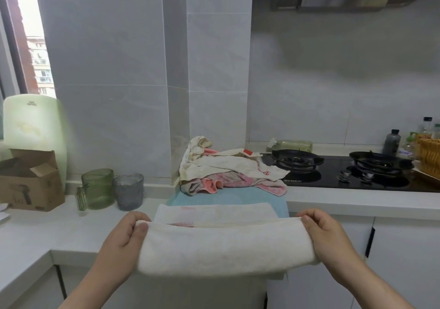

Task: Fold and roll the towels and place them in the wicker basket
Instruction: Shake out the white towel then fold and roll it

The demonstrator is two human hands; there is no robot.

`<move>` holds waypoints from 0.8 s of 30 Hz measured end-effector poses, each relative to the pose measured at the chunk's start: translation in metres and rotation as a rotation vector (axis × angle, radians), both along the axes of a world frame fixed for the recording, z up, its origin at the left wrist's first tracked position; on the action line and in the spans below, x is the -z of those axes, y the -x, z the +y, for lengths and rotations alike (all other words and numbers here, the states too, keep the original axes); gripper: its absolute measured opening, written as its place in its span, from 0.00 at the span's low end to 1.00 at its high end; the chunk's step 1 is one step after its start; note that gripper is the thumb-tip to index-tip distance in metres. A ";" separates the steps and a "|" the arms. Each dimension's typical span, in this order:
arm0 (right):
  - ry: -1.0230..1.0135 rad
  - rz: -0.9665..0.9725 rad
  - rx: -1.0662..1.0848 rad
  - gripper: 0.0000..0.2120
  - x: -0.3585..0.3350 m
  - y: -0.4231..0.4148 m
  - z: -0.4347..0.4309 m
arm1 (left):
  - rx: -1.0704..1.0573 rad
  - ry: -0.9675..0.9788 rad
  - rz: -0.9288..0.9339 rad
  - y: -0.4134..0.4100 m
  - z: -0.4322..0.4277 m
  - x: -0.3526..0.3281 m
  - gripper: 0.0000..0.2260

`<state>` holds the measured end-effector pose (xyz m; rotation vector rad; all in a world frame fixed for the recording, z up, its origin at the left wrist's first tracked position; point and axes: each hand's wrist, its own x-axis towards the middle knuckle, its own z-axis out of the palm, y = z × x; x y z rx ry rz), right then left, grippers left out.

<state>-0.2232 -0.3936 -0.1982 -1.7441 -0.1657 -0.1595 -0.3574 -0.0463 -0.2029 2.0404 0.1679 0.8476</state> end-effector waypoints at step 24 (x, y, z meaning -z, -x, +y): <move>-0.139 -0.009 -0.106 0.12 -0.002 0.025 -0.024 | -0.026 -0.132 -0.168 0.042 -0.020 -0.004 0.08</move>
